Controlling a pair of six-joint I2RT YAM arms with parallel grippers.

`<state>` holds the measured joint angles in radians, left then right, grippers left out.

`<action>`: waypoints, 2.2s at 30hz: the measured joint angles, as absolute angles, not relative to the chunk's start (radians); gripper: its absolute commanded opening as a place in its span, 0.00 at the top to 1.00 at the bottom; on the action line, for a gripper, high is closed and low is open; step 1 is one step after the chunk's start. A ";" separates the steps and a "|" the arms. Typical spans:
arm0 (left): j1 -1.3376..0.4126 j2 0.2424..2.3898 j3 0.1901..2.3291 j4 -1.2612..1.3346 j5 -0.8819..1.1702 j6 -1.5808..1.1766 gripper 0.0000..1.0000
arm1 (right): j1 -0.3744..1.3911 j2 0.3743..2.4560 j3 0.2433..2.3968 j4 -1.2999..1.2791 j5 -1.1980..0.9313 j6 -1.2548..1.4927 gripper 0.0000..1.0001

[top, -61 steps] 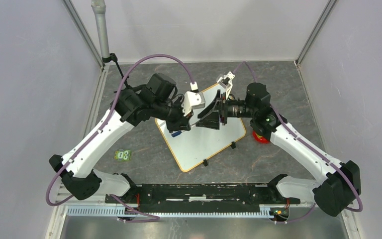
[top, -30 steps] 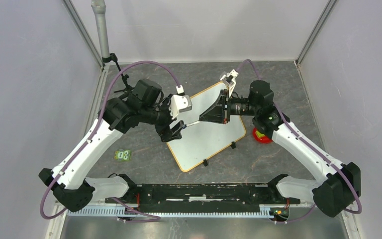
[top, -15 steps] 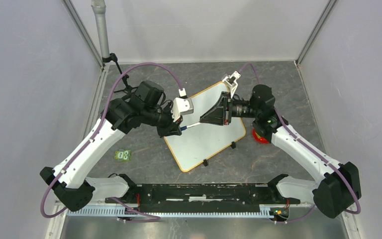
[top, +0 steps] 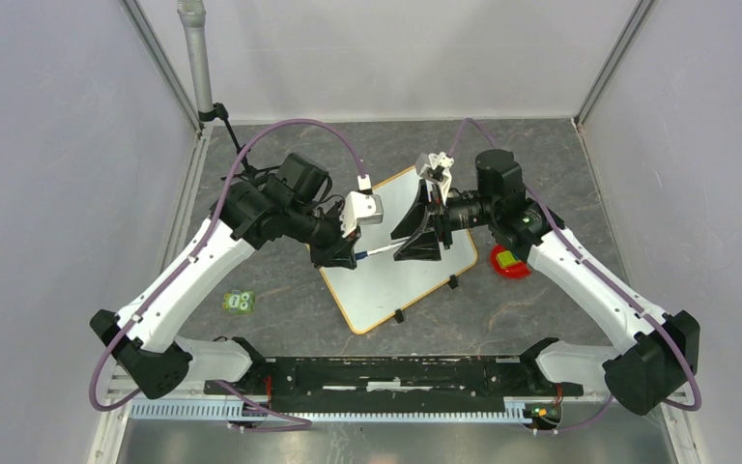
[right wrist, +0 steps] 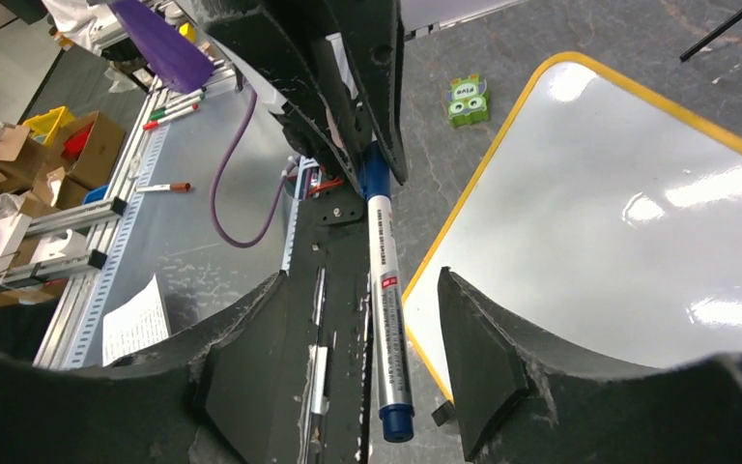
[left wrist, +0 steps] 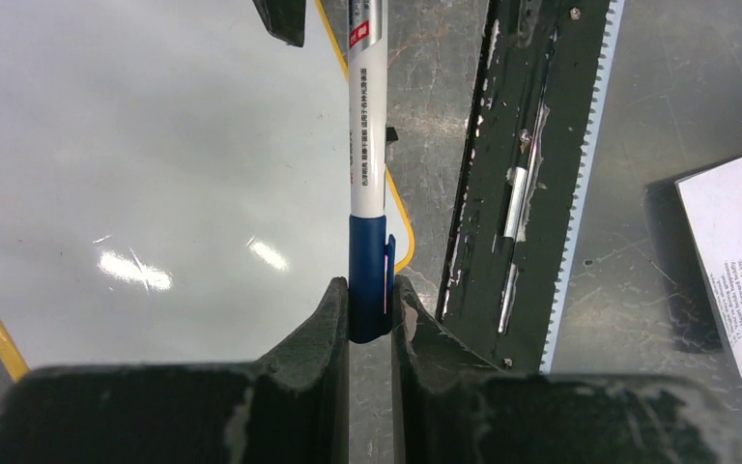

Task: Write a sentence on the whiteboard
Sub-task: Pass from the right arm to the left, then pass from the left arm to the right, then open the pen cap from the whiteboard marker.

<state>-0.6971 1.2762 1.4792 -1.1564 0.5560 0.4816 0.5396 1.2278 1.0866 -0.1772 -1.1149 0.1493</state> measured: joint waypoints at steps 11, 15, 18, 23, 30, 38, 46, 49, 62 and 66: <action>-0.697 1.303 1.497 -1.166 0.574 0.480 0.98 | 0.563 1.228 1.087 -0.255 -1.106 0.131 0.42; -0.697 1.323 1.514 -1.165 0.587 0.480 0.98 | 0.579 1.228 1.087 -0.247 -1.105 0.142 0.52; -0.697 1.329 1.514 -1.165 0.598 0.472 0.98 | 0.584 1.227 1.086 -0.241 -1.094 0.161 0.55; -0.698 1.333 1.514 -1.165 0.608 0.448 0.98 | 0.599 1.227 1.086 -0.237 -1.054 0.190 0.59; -0.703 1.334 1.516 -1.167 0.617 0.434 0.98 | 0.623 1.227 1.086 -0.226 -1.015 0.212 0.62; -0.705 1.335 1.516 -1.179 0.622 0.432 0.98 | 0.633 1.228 1.086 -0.218 -1.000 0.224 0.64; -0.709 1.346 1.519 -1.191 0.631 0.431 0.98 | 0.634 1.228 1.086 -0.196 -0.974 0.240 0.98; -0.709 1.346 1.520 -1.195 0.630 0.431 0.92 | 0.634 1.228 1.086 -0.198 -0.971 0.237 1.00; -0.709 1.314 1.501 -1.081 0.597 0.364 0.44 | 0.646 1.238 1.087 -0.206 -0.959 0.221 1.00; -0.711 1.314 1.498 -1.064 0.598 0.360 0.43 | 0.646 1.240 1.087 -0.194 -0.959 0.239 1.00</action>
<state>-0.7113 1.3140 1.4982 -1.0637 0.5983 0.3595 0.6460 1.2404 1.0866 -0.1940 -0.9588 0.2390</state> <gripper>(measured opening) 0.568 0.135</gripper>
